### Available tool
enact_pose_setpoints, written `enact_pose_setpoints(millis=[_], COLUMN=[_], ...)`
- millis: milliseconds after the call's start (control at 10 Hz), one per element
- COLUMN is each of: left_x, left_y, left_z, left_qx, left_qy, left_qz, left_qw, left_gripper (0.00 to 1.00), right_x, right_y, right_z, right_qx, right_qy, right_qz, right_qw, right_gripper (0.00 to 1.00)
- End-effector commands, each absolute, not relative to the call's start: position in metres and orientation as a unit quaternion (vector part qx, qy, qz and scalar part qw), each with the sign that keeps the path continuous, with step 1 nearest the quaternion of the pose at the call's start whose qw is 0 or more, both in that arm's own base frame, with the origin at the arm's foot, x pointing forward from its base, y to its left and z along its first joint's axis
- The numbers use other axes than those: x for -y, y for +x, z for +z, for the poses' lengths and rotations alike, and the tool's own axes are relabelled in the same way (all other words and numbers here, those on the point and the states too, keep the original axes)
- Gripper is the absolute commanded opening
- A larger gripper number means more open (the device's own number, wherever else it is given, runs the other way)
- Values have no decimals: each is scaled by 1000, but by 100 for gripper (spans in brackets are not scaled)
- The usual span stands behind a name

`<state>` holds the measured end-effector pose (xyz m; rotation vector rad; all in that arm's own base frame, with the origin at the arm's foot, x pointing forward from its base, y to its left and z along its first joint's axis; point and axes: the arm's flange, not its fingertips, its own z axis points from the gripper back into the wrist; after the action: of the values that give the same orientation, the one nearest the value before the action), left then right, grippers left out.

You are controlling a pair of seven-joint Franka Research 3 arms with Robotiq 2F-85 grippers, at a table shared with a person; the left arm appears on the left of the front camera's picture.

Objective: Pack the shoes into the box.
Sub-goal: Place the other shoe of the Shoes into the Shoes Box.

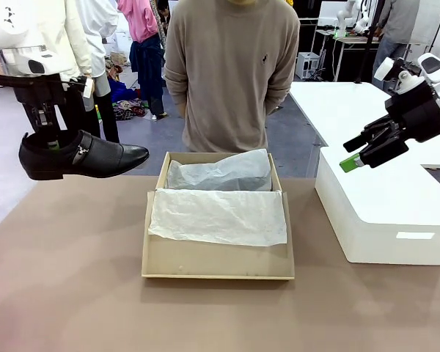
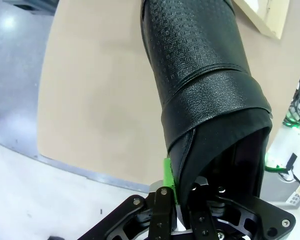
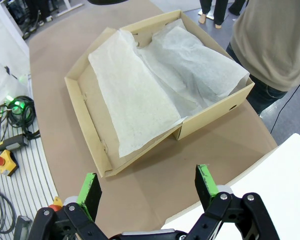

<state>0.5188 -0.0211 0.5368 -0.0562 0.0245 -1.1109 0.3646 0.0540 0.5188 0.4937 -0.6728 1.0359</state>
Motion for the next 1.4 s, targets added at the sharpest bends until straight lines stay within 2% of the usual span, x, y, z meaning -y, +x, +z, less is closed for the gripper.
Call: enact_pose_setpoints(millis=[0, 200, 400, 700, 900, 1000, 1300], left_x=[21, 48, 77, 115, 133, 138, 135], left_y=[519, 511, 510, 507, 504, 502, 500], left_z=[537, 546, 561, 563, 562, 564, 553], left_qx=[-12, 21, 29, 22, 9, 22, 13], left_qy=[-27, 5, 39, 48, 37, 33, 38], left_qz=[-527, -427, -272, -100, -43, -28, -44], left_qw=[850, 904, 961, 994, 998, 999, 998], left_gripper=[0, 0, 0, 0, 0, 0, 0], right_x=[-55, -55, -55, -55, -55, -55, -55], right_y=[367, 367, 367, 367, 367, 367, 367], right_z=[517, 517, 517, 517, 517, 517, 517], right_qx=[327, 327, 327, 327, 327, 327, 327], right_qy=[240, 240, 240, 240, 240, 240, 240], right_qz=[486, 486, 486, 486, 486, 486, 486], right_qw=[774, 774, 774, 774, 774, 774, 774], right_gripper=[100, 100, 100, 100, 100, 100, 100])
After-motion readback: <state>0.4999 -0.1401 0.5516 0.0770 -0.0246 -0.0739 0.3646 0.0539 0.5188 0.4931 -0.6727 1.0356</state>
